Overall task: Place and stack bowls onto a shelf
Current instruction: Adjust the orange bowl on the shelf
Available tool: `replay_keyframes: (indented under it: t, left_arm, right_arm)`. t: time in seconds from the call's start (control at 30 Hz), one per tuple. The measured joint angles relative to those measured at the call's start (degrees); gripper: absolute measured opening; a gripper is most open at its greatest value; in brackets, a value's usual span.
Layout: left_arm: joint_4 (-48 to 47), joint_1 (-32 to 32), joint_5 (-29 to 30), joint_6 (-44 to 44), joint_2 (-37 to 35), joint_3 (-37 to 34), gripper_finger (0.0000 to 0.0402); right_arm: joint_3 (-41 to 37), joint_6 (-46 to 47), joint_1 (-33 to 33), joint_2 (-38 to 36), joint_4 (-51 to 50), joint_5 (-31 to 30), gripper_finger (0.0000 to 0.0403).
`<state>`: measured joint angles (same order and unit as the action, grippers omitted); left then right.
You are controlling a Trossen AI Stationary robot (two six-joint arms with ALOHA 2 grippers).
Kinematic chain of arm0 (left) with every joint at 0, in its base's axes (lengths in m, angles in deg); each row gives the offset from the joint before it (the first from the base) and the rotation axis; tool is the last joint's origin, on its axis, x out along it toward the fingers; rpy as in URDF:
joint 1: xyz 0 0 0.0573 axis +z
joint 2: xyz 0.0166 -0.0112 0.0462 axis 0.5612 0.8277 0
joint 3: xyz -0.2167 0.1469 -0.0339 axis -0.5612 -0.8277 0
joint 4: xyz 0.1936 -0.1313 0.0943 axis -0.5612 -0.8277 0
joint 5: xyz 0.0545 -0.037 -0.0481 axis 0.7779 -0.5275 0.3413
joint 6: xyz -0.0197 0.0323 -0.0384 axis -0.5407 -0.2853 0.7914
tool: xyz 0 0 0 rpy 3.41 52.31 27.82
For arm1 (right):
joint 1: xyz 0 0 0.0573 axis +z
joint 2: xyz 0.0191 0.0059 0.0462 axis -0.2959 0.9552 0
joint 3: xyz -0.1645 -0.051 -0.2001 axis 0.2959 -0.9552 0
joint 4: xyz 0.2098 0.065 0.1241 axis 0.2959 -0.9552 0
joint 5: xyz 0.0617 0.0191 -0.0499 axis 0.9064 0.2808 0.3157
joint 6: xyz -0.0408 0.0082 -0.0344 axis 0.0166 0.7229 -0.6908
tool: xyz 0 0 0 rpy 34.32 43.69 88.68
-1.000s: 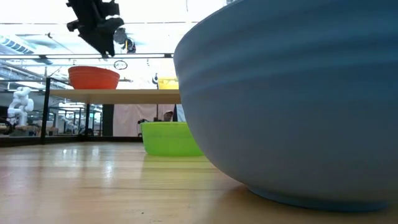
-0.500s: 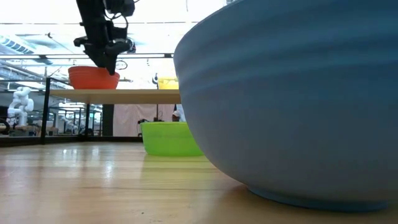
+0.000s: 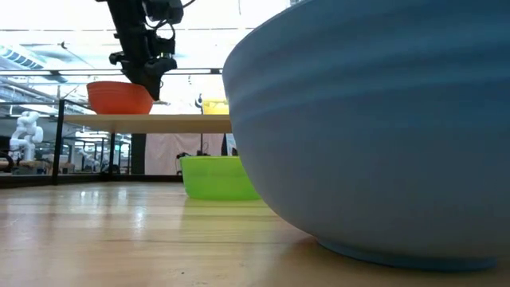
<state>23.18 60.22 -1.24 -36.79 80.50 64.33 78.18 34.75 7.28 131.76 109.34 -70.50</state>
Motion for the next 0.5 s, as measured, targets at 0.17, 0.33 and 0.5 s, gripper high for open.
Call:
replay_keyframes:
  t: [0.17, 0.33, 0.5]
  left_arm:
    - [4.04, -1.73, -0.04, -5.11, -0.02, -0.01, 0.0188]
    - [8.00, -2.98, -0.02, -8.84, -0.02, -0.02, 0.0188]
    - [8.59, -4.27, 2.64, -11.69, -0.19, -0.02, 0.0188]
  right_arm:
    - [0.00, -0.05, 0.00, 0.00, 0.00, 0.00, 0.0139]
    - [0.00, 0.15, 0.00, 0.00, -0.01, 0.01, 0.0139]
    - [0.00, 0.34, 0.00, 0.00, -0.02, 0.00, 0.0139]
